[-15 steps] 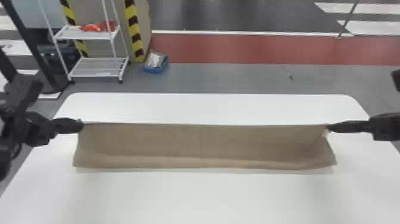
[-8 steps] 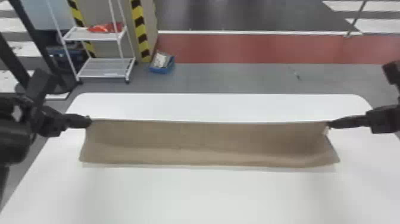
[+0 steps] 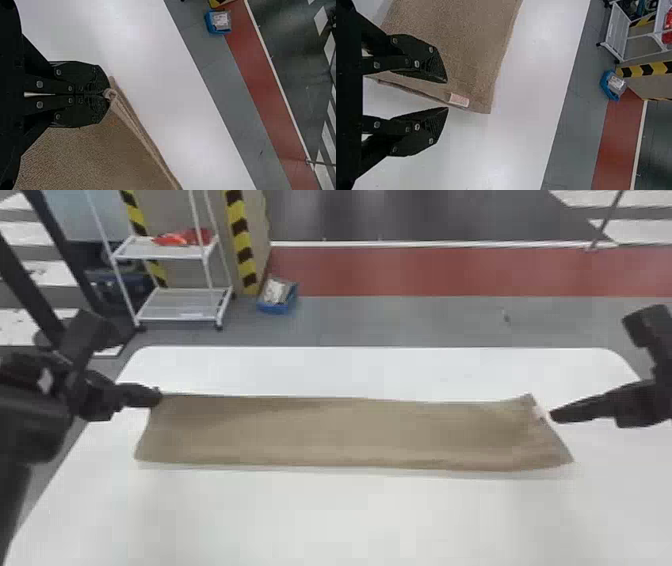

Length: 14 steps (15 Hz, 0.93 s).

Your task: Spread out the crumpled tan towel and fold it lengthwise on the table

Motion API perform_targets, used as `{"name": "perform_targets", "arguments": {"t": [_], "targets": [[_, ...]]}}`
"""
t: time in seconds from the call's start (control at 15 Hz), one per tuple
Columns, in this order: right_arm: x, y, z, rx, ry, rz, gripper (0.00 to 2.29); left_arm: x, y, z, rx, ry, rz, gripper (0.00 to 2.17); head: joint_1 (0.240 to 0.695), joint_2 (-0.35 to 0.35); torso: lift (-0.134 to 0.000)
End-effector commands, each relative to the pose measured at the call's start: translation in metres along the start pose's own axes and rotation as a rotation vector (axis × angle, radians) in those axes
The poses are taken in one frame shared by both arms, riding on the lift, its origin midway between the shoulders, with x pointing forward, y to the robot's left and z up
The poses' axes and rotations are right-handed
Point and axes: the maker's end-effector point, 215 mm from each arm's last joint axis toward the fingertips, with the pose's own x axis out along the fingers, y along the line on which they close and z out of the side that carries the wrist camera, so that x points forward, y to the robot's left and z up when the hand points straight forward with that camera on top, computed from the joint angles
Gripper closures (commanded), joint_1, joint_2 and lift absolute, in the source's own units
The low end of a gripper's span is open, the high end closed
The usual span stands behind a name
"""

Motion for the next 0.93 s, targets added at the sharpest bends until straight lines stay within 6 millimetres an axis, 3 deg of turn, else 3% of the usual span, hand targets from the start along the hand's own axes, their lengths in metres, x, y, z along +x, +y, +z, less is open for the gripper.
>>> {"name": "perform_targets", "arguments": {"t": [0.0, 0.2, 0.4, 0.67, 0.73, 0.8, 0.87], "targets": [[-0.003, 0.000, -0.002, 0.015, -0.024, -0.015, 0.04, 0.001, -0.001, -0.001, 0.003, 0.000, -0.002, 2.03, 0.695, 0.022, -0.124], [-0.017, 0.004, -0.006, 0.013, -0.053, -0.041, 0.04, 0.001, -0.002, 0.000, 0.012, -0.004, -0.001, 2.03, 0.695, 0.019, -0.124], [-0.032, 0.008, -0.033, 0.033, -0.038, -0.073, 0.06, 0.001, -0.001, 0.002, 0.028, -0.012, 0.001, 2.03, 0.695, 0.014, -0.124], [-0.036, 0.001, -0.063, 0.067, -0.019, -0.081, 0.08, 0.006, -0.002, -0.003, 0.033, 0.004, 0.012, 2.02, 0.695, 0.009, -0.124], [-0.034, 0.003, -0.068, 0.070, -0.015, -0.075, 0.08, 0.005, -0.001, -0.004, 0.032, 0.005, 0.016, 1.85, 0.695, 0.001, -0.124], [-0.037, 0.002, -0.071, 0.072, -0.019, -0.077, 0.08, 0.006, -0.002, -0.007, 0.029, 0.006, 0.016, 1.33, 0.695, -0.002, -0.124], [-0.038, 0.000, -0.073, 0.082, -0.019, -0.077, 0.08, 0.005, 0.001, -0.010, 0.023, 0.004, 0.027, 0.44, 0.695, -0.003, -0.124]]}}
